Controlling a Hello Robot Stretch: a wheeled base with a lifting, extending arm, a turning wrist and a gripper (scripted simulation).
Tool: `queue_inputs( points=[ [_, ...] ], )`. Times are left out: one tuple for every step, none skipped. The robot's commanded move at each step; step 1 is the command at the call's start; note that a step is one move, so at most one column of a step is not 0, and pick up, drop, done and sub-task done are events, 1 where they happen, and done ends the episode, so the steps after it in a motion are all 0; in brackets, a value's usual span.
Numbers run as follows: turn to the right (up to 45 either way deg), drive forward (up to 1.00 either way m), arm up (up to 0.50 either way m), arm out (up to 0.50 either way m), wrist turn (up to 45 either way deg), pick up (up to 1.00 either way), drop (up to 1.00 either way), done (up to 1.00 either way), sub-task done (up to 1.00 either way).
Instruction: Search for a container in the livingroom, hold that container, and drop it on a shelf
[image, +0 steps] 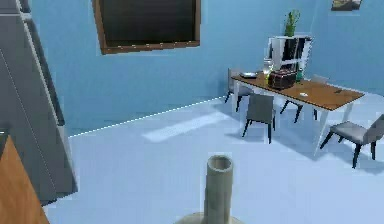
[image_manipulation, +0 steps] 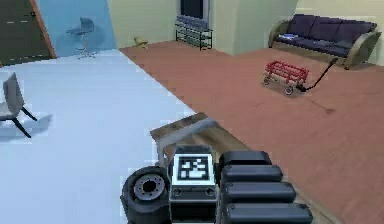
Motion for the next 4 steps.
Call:
queue_inputs(
  points=[
    [45.0, 0.00, 0.00, 0.00, 0.0, 0.00, 0.00, 0.00, 0.00],
    [30.0, 0.00, 0.00, 0.00, 0.0, 0.00, 0.00, 0.00, 0.00],
    [0.0, 0.15, 0.00, 0.00, 0.0, 0.00, 0.00, 0.00, 0.00],
    [-27.0, 0.00, 0.00, 0.00, 0.0, 0.00, 0.00, 0.00, 0.00]
  ],
)
